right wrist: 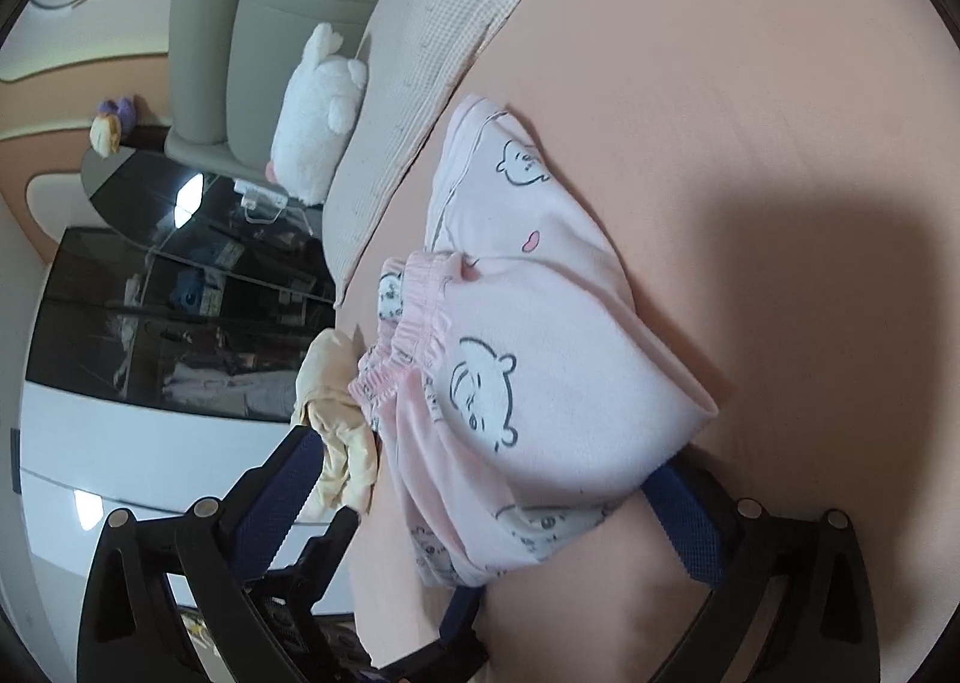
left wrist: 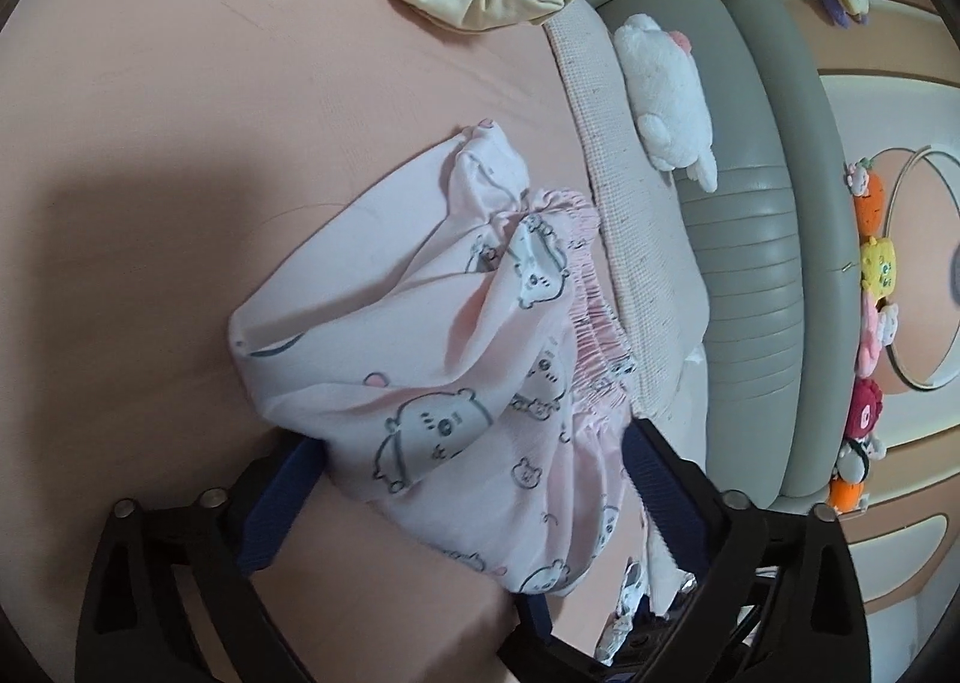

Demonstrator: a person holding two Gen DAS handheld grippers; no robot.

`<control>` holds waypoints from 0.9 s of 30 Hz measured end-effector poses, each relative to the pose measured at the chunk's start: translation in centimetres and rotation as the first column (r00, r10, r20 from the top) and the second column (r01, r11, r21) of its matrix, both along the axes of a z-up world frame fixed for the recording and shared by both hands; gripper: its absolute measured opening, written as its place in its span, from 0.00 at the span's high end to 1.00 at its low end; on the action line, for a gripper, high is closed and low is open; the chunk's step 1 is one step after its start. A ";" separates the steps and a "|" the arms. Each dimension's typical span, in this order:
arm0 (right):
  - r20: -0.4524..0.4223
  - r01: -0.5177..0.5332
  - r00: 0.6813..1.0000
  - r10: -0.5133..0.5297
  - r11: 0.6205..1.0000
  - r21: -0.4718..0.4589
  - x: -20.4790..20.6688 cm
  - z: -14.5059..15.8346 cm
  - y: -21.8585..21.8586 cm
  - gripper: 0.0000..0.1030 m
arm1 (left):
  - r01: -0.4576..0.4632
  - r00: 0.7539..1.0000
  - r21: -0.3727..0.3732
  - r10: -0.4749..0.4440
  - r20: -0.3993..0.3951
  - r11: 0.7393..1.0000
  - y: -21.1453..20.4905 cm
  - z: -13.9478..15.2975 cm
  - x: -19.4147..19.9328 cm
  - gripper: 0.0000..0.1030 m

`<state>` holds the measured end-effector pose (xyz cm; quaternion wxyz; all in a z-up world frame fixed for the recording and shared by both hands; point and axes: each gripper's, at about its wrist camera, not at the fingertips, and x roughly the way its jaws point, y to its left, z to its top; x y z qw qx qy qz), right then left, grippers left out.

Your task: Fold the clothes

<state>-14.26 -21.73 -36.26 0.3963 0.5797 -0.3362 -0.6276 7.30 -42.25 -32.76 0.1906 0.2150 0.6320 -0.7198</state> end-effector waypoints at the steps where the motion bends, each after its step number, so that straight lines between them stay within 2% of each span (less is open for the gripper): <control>1: 0.001 0.007 1.000 -0.007 1.000 -0.008 -0.1 0.0 -0.1 0.00 | -0.002 1.000 0.000 0.002 0.007 1.000 -0.2 0.0 -0.4 0.00; 6: 0.038 0.008 0.999 -0.009 1.000 0.001 -1.1 0.0 -1.3 0.00 | -0.017 1.000 0.025 0.017 0.003 1.000 -1.3 -0.3 -1.5 0.00; 11: 0.066 0.003 0.998 -0.004 1.000 0.024 -2.1 -0.1 -2.8 0.00 | 0.011 0.999 0.030 -0.012 0.036 0.999 -2.0 -0.1 -3.0 0.00; 15: 0.016 -0.027 1.000 0.026 0.998 0.050 -1.5 0.1 -3.2 0.01 | 0.031 0.999 -0.011 -0.030 0.043 0.999 -1.6 0.0 -3.1 0.00; 17: -0.016 -0.033 0.999 0.034 0.997 0.069 -1.1 0.2 -3.1 0.07 | 0.039 0.997 -0.030 -0.037 0.061 0.999 -1.4 0.1 -3.1 0.03; 19: -0.022 -0.024 0.999 0.026 0.996 0.086 -1.0 0.1 -2.9 0.16 | 0.047 0.996 -0.049 -0.044 0.080 0.998 -1.2 0.2 -3.1 0.09; 20: -0.022 -0.019 1.000 0.021 0.995 0.096 -1.0 0.0 -2.8 0.20 | 0.048 0.995 -0.056 -0.042 0.091 0.997 -1.1 0.3 -3.1 0.16; 21: -0.011 -0.012 1.000 0.014 0.994 0.107 -1.1 -0.3 -2.5 0.36 | 0.034 0.994 -0.056 -0.027 0.108 0.998 -1.0 0.2 -2.8 0.28; 22: -0.001 -0.006 1.000 0.006 0.993 0.118 -1.1 -0.6 -2.3 0.61 | 0.020 0.992 -0.054 -0.013 0.125 0.998 -1.0 0.1 -2.6 0.37; 23: 0.015 0.000 1.000 -0.001 0.993 0.119 -1.2 -1.0 -2.1 0.75 | 0.010 0.991 -0.040 -0.005 0.135 0.999 -1.0 -0.1 -2.4 0.60; 24: 0.044 0.005 0.999 -0.010 0.995 0.099 -1.2 -1.5 -2.0 0.83 | 0.006 0.992 -0.005 -0.006 0.124 1.000 -1.2 -0.6 -2.3 0.70; 27: 0.123 0.021 0.992 -0.027 0.999 0.047 -1.4 -2.8 -1.7 0.84 | -0.019 0.996 0.042 0.015 0.085 0.999 -1.6 -1.3 -2.3 0.72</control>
